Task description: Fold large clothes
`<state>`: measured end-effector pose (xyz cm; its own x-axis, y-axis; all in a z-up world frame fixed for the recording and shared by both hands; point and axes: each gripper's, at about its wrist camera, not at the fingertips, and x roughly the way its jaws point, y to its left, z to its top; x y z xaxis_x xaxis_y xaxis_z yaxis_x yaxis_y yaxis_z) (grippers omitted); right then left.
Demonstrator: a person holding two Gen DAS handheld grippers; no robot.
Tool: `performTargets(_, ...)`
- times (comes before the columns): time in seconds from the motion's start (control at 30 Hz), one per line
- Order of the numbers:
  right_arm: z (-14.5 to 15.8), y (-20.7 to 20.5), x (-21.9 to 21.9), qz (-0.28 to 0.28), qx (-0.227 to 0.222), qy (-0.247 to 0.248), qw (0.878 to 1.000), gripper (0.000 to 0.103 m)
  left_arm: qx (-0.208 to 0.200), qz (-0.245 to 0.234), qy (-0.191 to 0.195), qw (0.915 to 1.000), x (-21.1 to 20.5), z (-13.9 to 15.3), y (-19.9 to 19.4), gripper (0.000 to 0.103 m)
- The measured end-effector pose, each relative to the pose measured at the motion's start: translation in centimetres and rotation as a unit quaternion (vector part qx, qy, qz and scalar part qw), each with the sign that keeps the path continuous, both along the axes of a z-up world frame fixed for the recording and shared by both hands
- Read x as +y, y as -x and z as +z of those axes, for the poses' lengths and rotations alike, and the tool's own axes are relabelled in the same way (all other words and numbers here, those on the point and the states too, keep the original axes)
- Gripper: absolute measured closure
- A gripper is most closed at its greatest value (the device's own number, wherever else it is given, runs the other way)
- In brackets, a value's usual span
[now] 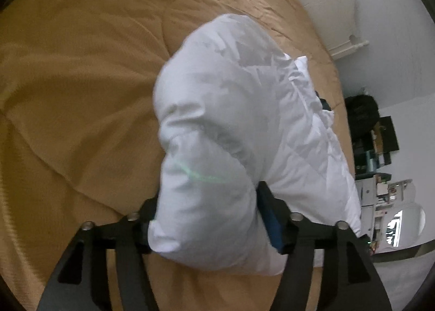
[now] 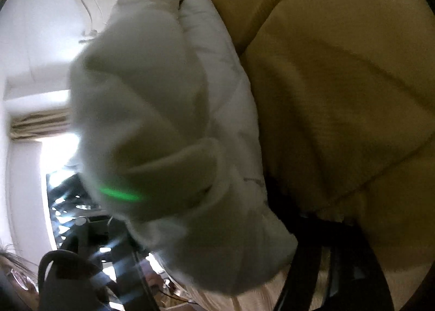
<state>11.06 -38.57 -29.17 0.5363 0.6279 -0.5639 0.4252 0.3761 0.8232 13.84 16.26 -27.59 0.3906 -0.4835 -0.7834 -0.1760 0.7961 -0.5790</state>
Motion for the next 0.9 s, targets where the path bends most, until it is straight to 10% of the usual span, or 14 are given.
performTargets(0.2,3.8,2.6,-1.4,-0.039,0.052,0.080,0.995,0.020,-0.009,0.033,-0.106,0.9938,3.7,4.1,1.1,0.022)
performTargets(0.37,10.4,3.6,-0.1,-0.059,0.040,0.261,0.963,0.020,-0.076,0.050,-0.246,0.9651,2.1,9.2,1.6,0.022)
performTargets(0.57,16.5,-2.4,7.5,0.039,-0.119,0.441,0.889,0.028,-0.159,-0.045,-0.221,0.9611,-6.5,11.4,-0.6,0.022)
performTargets(0.8,11.4,-6.4,14.0,0.162,-0.146,0.368,0.904,0.044,-0.146,-0.117,-0.194,0.9631,-11.9,7.0,-4.3,0.022)
performTargets(0.9,9.2,-6.4,15.7,0.182,-0.121,0.400,0.890,0.045,-0.103,-0.107,-0.199,0.9686,-11.9,3.6,-5.9,0.022)
